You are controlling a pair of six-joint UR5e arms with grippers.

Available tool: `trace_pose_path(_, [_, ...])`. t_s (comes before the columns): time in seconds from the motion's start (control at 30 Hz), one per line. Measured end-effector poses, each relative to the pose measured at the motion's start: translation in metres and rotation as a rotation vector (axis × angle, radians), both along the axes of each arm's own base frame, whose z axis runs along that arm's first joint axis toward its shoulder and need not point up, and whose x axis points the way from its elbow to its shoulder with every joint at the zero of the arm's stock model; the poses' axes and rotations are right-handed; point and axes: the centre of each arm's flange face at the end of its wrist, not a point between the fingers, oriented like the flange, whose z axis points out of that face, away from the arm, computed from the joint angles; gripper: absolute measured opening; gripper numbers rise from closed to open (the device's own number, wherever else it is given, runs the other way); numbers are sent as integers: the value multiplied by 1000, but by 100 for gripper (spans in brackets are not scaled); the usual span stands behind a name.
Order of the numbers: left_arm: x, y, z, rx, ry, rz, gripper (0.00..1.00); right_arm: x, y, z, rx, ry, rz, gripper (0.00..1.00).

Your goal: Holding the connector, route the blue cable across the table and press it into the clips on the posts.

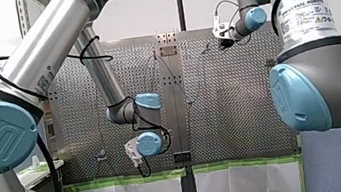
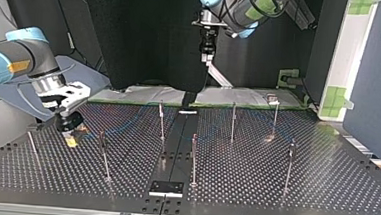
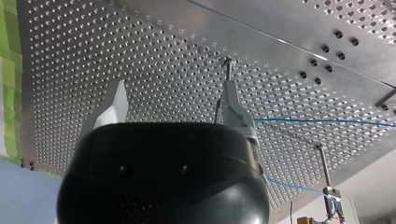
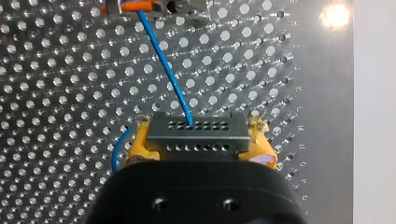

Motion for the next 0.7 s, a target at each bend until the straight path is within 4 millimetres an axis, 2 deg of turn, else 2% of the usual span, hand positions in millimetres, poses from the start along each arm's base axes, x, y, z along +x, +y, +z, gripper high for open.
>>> trace_pose_path(0.33, [-29, 22, -14, 1, 1, -2, 100, -1, -1, 0, 1, 1, -5, 0])
trace_pose_path(0.7, [-33, 25, -15, 1, 1, -2, 100, -2, -1, 0, 0, 1, -5, 0])
